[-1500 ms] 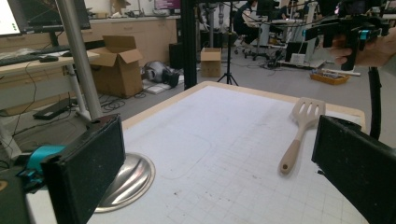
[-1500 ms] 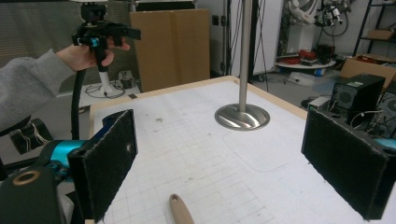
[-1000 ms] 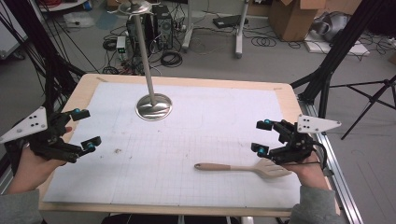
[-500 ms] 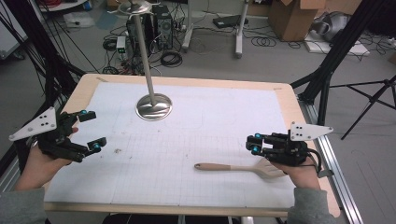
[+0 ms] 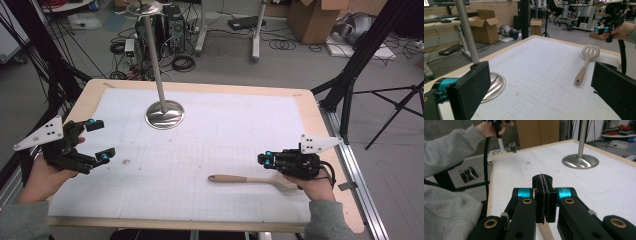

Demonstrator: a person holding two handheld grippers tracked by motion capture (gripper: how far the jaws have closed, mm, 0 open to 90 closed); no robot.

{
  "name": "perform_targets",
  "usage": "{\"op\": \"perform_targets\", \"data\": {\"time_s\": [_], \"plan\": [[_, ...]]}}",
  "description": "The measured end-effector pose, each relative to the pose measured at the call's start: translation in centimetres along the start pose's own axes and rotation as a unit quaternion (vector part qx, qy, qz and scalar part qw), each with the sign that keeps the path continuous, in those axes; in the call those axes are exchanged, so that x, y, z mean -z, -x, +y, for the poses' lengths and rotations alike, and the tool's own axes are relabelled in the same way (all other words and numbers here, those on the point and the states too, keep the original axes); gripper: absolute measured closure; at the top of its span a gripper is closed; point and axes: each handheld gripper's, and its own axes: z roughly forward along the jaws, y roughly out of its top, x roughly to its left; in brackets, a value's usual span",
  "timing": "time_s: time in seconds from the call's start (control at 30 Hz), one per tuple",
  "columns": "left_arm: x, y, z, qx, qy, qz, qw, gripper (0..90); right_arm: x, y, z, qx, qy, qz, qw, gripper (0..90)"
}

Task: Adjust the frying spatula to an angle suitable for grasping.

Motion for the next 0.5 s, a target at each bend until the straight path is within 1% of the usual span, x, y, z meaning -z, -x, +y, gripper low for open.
{"op": "perform_targets", "data": {"time_s": [0.03,0.07,0.1,0.13,0.17,0.27,0.33,0.4,0.43,0.47,0.5], "plan": [[0.0,0.0,0.0,-0.001,-0.001,0.000,1.0000,3.2,-0.4,0.1,-0.2,0.011,-0.010,-0.002,0.9999,89.7],[0.0,0.0,0.0,-0.001,-0.001,0.000,1.0000,3.2,-0.4,0.1,-0.2,0.011,-0.010,-0.002,0.9999,89.7],[-0.1,0.0,-0.1,0.000,-0.002,-0.001,1.0000,3.2,-0.8,0.1,-0.4,0.018,-0.011,0.002,0.9998,89.7],[-0.1,0.0,-0.1,0.000,-0.002,-0.001,1.0000,3.2,-0.8,0.1,-0.4,0.018,-0.011,0.002,0.9998,89.7],[-0.1,0.0,-0.1,0.000,-0.002,-0.001,1.0000,3.2,-1.2,0.1,-0.6,0.024,-0.015,0.004,0.9996,89.7],[-0.1,-0.1,-0.2,0.001,-0.004,-0.001,1.0000,3.2,-1.5,0.1,-0.8,0.024,-0.018,0.007,0.9995,89.7],[-0.1,-0.1,-0.3,0.004,-0.004,-0.001,1.0000,3.2,-1.9,0.3,-1.2,0.028,-0.020,0.011,0.9994,89.7],[-0.1,-0.1,-0.3,0.003,-0.005,-0.001,1.0000,3.2,-2.0,0.4,-1.3,0.028,-0.021,0.010,0.9993,89.7],[-0.2,-0.1,-0.3,0.003,-0.005,-0.001,1.0000,3.2,-2.3,0.4,-1.5,0.025,-0.027,0.011,0.9993,89.7],[-0.2,-0.1,-0.3,0.003,-0.005,-0.001,1.0000,3.2,-2.3,0.4,-1.5,0.025,-0.027,0.011,0.9993,89.7],[-0.1,-0.1,-0.3,0.003,-0.005,-0.001,1.0000,3.2,-2.6,0.4,-1.6,0.029,-0.029,0.014,0.9991,89.7]]}}
